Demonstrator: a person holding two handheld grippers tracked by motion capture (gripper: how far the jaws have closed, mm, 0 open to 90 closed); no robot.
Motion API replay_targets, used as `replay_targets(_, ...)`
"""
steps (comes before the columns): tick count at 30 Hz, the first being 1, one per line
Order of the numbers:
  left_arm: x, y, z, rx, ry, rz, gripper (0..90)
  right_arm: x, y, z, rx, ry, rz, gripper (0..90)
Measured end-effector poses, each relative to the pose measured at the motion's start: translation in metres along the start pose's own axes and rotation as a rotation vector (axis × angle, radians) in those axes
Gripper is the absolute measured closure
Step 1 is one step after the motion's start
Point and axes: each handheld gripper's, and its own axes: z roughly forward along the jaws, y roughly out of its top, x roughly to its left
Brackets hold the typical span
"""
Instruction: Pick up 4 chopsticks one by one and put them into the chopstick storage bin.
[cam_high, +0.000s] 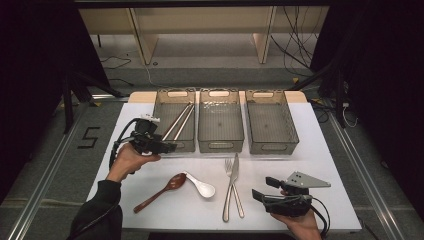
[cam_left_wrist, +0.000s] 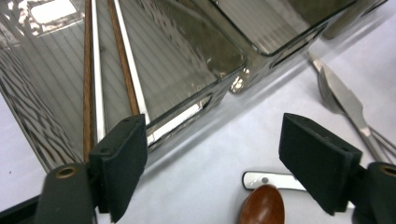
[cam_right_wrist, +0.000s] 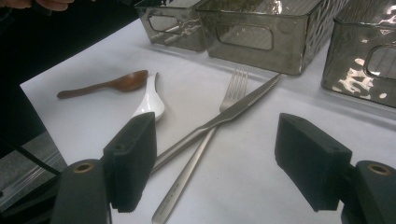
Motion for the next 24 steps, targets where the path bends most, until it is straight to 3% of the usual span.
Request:
replay_targets(12,-0.019,-0.016,-0.003,0.028,-0.025,0.044,19.3,-0.002,-0.001,-0.006,-0.024,-0.008,0.000,30.4)
replay_targets(24,-0.027,-0.035,0.001,0.116,-0.029,0.073,18.9,-0.001,-0.001,-0.005,-0.022,-0.007,-0.007,30.4)
